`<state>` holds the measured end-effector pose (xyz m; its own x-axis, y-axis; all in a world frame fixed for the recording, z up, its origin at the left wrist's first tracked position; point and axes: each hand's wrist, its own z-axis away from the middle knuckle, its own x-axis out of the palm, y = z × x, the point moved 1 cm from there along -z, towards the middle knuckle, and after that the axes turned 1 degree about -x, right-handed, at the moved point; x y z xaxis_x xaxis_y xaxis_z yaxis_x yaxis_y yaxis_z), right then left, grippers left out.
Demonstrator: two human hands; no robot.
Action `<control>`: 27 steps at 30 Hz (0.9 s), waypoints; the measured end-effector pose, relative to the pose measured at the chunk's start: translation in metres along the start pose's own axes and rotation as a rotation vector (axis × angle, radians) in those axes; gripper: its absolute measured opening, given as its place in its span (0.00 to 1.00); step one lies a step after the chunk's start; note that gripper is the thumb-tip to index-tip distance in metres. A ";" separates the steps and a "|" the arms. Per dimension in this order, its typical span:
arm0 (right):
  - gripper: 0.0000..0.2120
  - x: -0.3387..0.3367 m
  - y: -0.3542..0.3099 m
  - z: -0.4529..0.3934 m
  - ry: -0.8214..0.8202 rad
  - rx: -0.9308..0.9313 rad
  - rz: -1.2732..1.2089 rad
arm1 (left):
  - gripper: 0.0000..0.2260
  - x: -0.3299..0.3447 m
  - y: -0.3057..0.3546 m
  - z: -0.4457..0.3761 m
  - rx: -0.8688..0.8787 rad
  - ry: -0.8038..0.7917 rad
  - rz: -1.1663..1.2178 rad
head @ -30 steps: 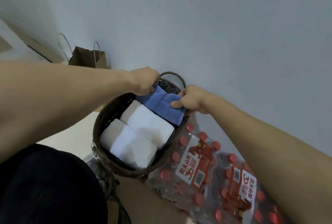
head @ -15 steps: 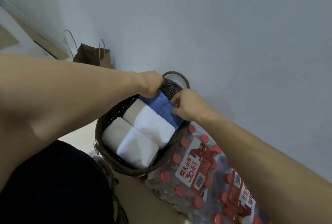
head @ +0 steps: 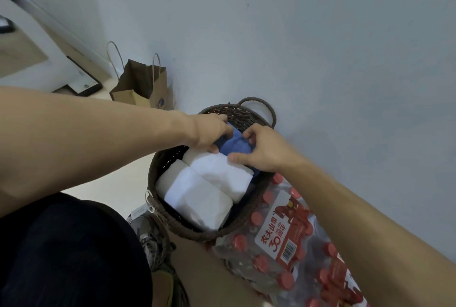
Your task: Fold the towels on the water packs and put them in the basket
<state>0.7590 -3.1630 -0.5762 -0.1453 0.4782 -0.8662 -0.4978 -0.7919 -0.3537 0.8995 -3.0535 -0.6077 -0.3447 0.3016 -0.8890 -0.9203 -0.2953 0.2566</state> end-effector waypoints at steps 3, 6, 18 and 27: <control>0.40 0.011 -0.001 0.006 -0.156 0.024 0.153 | 0.25 0.002 0.004 -0.002 -0.001 0.014 0.001; 0.40 0.022 -0.003 0.007 -0.109 0.041 0.130 | 0.25 -0.003 0.004 -0.004 -0.010 -0.034 0.009; 0.17 0.000 0.013 0.062 0.322 0.019 -0.310 | 0.14 -0.022 0.020 0.005 -0.029 0.199 0.289; 0.12 -0.065 0.154 0.260 0.061 0.302 -0.239 | 0.05 -0.037 0.215 0.006 0.345 0.006 0.186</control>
<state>0.4692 -3.2174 -0.4821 0.0519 0.6045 -0.7949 -0.7422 -0.5092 -0.4357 0.7130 -3.1231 -0.5176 -0.5117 0.2660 -0.8169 -0.8505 -0.0218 0.5256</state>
